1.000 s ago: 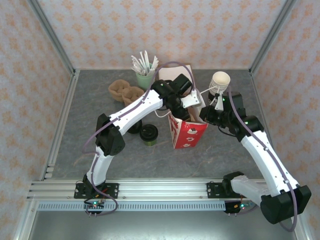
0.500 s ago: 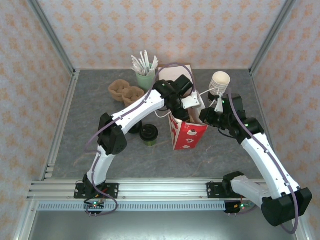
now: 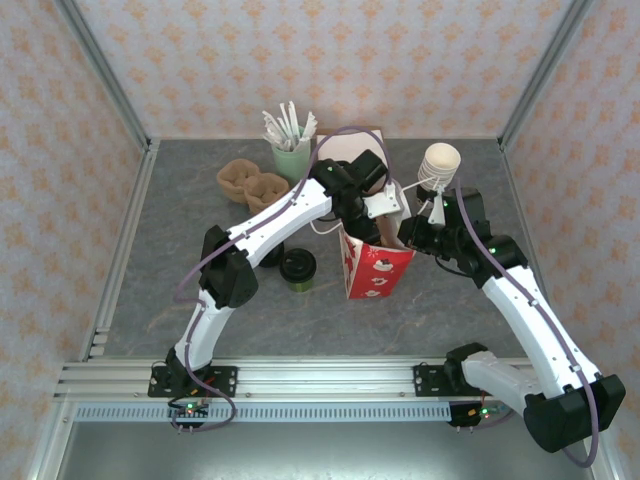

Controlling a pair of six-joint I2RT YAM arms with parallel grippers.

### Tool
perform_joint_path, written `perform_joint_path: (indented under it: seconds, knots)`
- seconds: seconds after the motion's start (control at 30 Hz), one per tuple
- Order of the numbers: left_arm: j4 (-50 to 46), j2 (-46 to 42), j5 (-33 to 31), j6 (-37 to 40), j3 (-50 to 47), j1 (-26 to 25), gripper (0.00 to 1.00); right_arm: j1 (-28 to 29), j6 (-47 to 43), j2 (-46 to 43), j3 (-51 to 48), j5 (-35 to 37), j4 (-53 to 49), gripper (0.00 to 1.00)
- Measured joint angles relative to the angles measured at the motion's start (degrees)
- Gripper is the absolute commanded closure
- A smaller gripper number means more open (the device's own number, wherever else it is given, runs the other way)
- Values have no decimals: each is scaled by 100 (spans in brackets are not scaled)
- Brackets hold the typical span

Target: Pack the takeout coffee

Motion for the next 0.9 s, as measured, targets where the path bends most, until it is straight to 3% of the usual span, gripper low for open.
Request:
perform_joint_path:
  seconds: [0.13,0.4,0.8,0.9]
  knots:
    - [2,0,22,-4,0,4,30,17,0,0,24,26,-50,85]
    - [13,-114,238,-101,0,4,24,22,-2,4,55,63,-92,85]
    - [87,-671,431,-621,433,63,23,42,11,37,105,127,-136,84]
    - [210,-826,420,-885,608,79,24,48,61,42,109,157,-138,76]
